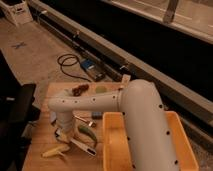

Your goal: Wipe table surface with brush

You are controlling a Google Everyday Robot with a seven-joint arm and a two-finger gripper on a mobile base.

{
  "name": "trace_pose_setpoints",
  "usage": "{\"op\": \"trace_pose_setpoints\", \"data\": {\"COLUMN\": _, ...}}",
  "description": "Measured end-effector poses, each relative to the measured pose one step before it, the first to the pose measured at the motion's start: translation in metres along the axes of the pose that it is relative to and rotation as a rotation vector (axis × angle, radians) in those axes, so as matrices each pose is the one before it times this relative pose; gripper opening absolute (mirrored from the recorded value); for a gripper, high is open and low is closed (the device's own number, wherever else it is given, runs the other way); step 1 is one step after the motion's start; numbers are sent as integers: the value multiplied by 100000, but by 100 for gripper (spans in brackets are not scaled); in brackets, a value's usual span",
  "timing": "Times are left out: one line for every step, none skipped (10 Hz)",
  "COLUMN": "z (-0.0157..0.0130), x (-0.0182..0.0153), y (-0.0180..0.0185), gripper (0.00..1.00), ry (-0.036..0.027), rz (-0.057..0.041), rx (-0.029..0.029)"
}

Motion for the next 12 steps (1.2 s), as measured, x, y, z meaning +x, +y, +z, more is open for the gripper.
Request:
{"op": "trace_pose_setpoints", "data": {"z": -145, "x": -139, "y": 40, "gripper": 0, "ry": -252, "rz": 95, "rx": -144}}
{"op": "trace_pose_setpoints", "data": {"z": -647, "x": -330, "y": 263, "gripper": 0, "ry": -242, "rz": 515, "rx": -714}}
{"op": "trace_pose_setpoints", "data": {"z": -1152, "x": -179, "y": -324, "gripper": 0, "ry": 258, "rz": 229, "rx": 191}}
{"op": "trace_pose_setpoints", "data": {"z": -995, "x": -131, "y": -540, "gripper": 0, "ry": 773, "rz": -700, "rx": -786}}
{"op": "trace_pose_setpoints", "data": {"z": -560, "x": -52, "y": -827, "gripper": 0, "ry": 6269, "rz": -1602, "rx": -4190}}
{"op": "trace_pose_setpoints", "data": {"z": 1, "x": -335, "y": -315, "gripper": 0, "ry": 6374, "rz": -340, "rx": -2766}}
{"op": "trace_pose_setpoints", "data": {"z": 443, "x": -12, "y": 188, "gripper": 0, "ry": 5488, "rz": 223, "rx": -338}}
{"op": "trace_pose_setpoints", "data": {"z": 588, "x": 83, "y": -55, "gripper": 0, "ry": 1062, "rz": -211, "rx": 790}}
{"op": "trace_pose_setpoints", "data": {"z": 738, "x": 461, "y": -87, "gripper": 0, "ry": -2214, "rz": -650, "rx": 169}}
{"op": "trace_pose_setpoints", "data": {"z": 864, "x": 259, "y": -81, "gripper": 0, "ry": -6161, "rz": -524, "rx": -164}}
{"op": "trace_pose_setpoints", "data": {"z": 447, "x": 325, "y": -130, "gripper": 0, "ry": -3738, "rz": -439, "rx": -331}}
{"op": "trace_pose_setpoints", "data": {"z": 20, "x": 147, "y": 265, "gripper": 0, "ry": -2380, "rz": 221, "rx": -1001}}
